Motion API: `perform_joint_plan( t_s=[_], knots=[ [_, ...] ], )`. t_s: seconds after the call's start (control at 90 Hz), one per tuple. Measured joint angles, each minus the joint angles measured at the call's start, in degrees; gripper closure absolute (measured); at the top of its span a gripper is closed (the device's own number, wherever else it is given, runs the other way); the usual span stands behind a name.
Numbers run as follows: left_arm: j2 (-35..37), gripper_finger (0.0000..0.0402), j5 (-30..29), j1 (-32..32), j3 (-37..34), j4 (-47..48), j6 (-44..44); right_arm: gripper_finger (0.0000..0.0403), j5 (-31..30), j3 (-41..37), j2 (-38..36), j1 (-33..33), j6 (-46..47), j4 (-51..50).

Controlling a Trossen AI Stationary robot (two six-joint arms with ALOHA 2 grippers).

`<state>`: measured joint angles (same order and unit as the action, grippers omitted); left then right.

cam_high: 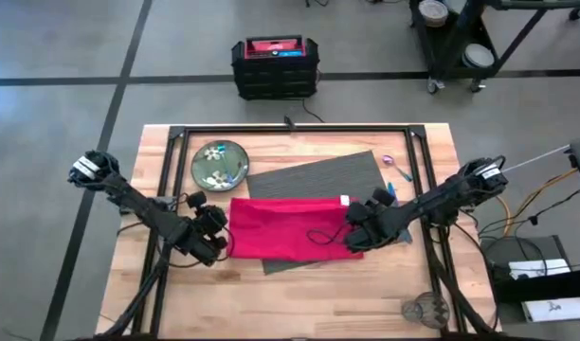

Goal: Set table place
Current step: Fold the red table napkin

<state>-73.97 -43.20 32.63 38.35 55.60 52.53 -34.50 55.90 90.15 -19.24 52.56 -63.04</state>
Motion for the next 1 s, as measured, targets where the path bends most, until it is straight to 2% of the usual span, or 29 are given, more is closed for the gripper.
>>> perform_joint_plan(
  t_s=[0.211,0.3,0.389,0.533,0.644,0.844,1.0],
  knots=[
    [0.2,0.0224,1.9,0.0,5.3,2.1,0.0,0.0195,-0.1,5.6,-1.2,1.3,0.2,-10.1],
    [0.3,0.0208,4.5,0.2,6.2,-0.6,-1.2,0.0174,0.0,6.0,-2.9,0.5,-2.9,-5.4],
    [0.3,0.0201,8.1,0.7,5.2,-6.8,-3.4,0.0161,2.9,4.3,-4.1,-1.0,-8.0,6.0],
    [0.1,0.0209,15.3,0.8,0.5,-20.4,-6.5,0.0152,14.4,-2.8,-3.8,-3.4,-18.0,27.8],
    [0.0,0.0225,16.4,0.8,-4.6,-31.4,-6.9,0.0157,17.4,-8.0,-1.8,-3.9,-20.4,38.8],
    [0.0,0.0254,25.3,1.3,-10.6,-34.9,0.3,0.0179,19.0,-11.3,-0.5,-4.3,-17.1,36.1],
    [0.2,0.0273,26.4,3.2,-12.0,-36.0,4.3,0.0189,21.0,-11.7,-0.5,-4.2,-16.9,33.3]
  ],
)
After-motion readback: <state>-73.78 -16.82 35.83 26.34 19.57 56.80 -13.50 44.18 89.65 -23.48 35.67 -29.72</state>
